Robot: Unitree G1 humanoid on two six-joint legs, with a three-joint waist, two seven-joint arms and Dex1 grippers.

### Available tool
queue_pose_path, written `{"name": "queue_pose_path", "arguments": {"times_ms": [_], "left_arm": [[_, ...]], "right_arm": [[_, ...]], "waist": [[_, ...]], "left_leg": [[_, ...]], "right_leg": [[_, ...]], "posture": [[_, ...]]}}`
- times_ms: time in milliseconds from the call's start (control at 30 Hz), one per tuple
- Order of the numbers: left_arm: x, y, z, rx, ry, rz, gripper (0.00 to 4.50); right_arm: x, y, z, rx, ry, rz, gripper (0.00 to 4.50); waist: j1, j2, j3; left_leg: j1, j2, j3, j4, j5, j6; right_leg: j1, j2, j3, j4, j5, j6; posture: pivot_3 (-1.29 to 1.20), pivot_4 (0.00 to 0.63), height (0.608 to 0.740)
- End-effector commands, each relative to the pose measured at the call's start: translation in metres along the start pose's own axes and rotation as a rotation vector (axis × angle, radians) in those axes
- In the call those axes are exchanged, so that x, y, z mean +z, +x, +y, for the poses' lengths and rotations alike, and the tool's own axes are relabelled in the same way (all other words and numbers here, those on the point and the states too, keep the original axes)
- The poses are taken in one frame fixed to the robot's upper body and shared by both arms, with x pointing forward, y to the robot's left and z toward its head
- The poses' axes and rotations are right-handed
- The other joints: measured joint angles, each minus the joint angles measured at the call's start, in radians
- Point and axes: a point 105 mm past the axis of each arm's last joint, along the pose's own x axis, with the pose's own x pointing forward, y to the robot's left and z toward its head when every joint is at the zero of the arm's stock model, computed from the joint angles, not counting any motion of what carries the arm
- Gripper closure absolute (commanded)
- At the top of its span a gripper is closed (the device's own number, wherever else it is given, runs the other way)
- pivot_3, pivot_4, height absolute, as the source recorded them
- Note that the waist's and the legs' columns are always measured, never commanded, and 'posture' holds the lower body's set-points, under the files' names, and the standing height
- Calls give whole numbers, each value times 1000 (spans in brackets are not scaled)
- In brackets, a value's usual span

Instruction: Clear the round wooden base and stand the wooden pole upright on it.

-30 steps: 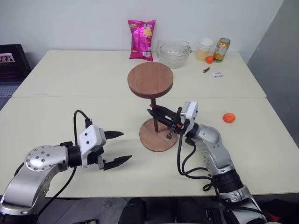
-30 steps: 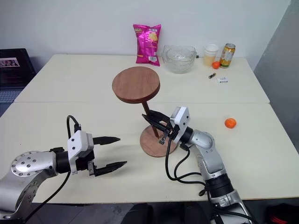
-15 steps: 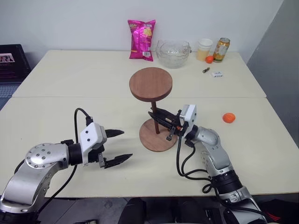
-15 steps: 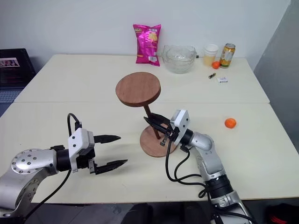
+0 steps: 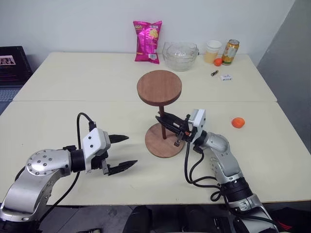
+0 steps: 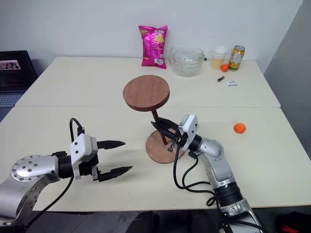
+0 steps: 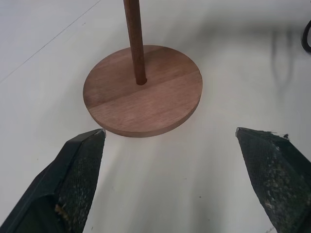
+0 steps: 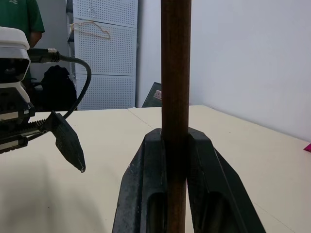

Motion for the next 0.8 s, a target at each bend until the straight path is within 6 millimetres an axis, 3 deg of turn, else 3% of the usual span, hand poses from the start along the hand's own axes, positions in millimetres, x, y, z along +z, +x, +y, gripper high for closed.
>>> {"name": "queue_pose_path", "arguments": {"times_ms": [33, 800], "left_arm": [[4, 0, -2, -7, 30, -8, 0], [-2, -1, 0, 2, 32, 1, 0]], "right_arm": [[0, -3, -2, -2, -8, 12, 4300], [-2, 1, 10, 54, -42, 60, 4300]], "waist": [[0, 0, 0], [1, 0, 0]], "left_leg": [[0, 0, 0, 0, 0, 0], [0, 0, 0, 0, 0, 0]], "right_leg": [[0, 0, 0, 0, 0, 0], [0, 0, 0, 0, 0, 0]], "posture": [[0, 150, 740], [0, 150, 740]]}}
